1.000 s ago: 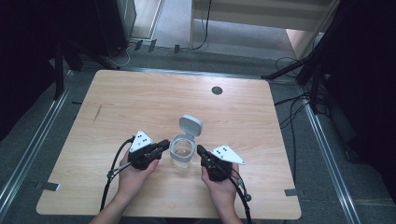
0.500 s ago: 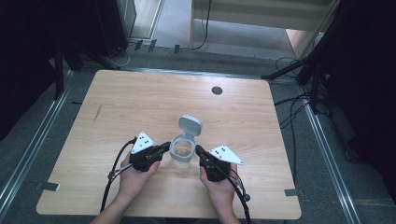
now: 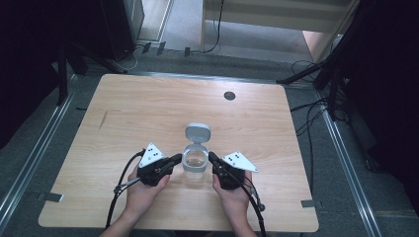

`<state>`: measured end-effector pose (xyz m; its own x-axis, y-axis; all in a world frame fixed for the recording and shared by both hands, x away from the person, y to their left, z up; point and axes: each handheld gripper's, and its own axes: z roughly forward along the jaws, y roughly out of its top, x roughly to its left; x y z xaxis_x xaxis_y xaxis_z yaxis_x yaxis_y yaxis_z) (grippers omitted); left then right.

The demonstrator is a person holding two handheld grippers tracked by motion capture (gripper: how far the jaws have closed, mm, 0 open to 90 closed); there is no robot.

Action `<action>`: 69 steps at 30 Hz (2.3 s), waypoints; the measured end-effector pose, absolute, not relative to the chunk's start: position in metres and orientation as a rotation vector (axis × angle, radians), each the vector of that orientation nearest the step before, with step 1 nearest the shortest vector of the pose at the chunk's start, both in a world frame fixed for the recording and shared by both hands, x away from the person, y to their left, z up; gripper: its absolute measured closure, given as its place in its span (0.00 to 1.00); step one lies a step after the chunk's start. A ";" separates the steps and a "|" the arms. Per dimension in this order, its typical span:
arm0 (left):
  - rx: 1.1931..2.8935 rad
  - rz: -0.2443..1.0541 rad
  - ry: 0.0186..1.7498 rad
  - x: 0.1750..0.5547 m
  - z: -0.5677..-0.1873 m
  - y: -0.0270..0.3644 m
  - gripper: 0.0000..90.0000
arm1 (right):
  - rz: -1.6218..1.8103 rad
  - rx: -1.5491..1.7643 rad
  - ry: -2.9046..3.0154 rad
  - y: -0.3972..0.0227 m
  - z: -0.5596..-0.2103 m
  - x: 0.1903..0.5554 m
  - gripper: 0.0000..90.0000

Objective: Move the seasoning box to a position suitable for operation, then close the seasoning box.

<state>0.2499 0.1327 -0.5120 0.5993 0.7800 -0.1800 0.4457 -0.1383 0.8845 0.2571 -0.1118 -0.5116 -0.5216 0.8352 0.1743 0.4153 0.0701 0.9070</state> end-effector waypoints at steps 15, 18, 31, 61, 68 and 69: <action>1.762 0.405 1.014 0.244 -0.513 0.132 1.00 | 1.470 1.200 1.986 -0.114 -0.510 0.262 1.00; 1.748 0.402 1.024 0.245 -0.514 0.135 0.94 | 1.464 1.184 1.997 -0.114 -0.509 0.263 1.00; 1.609 0.453 1.137 0.235 -0.528 0.235 0.11 | 1.477 1.185 2.018 -0.133 -0.500 0.271 1.00; 1.581 0.671 1.336 0.220 -0.551 0.316 0.15 | 1.517 1.293 1.997 -0.147 -0.473 0.335 1.00; 1.577 0.656 1.327 0.221 -0.551 0.317 0.15 | 1.539 1.253 2.024 -0.136 -0.462 0.350 1.00; 1.575 0.657 1.328 0.221 -0.551 0.317 0.15 | 1.541 1.241 2.029 -0.133 -0.461 0.351 1.00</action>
<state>0.2207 0.3167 -0.5511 0.2688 0.9490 -0.1650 0.4449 0.0296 0.8951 0.3510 -0.1332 -0.4605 -0.5787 0.7768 0.2483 0.4477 0.0481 0.8929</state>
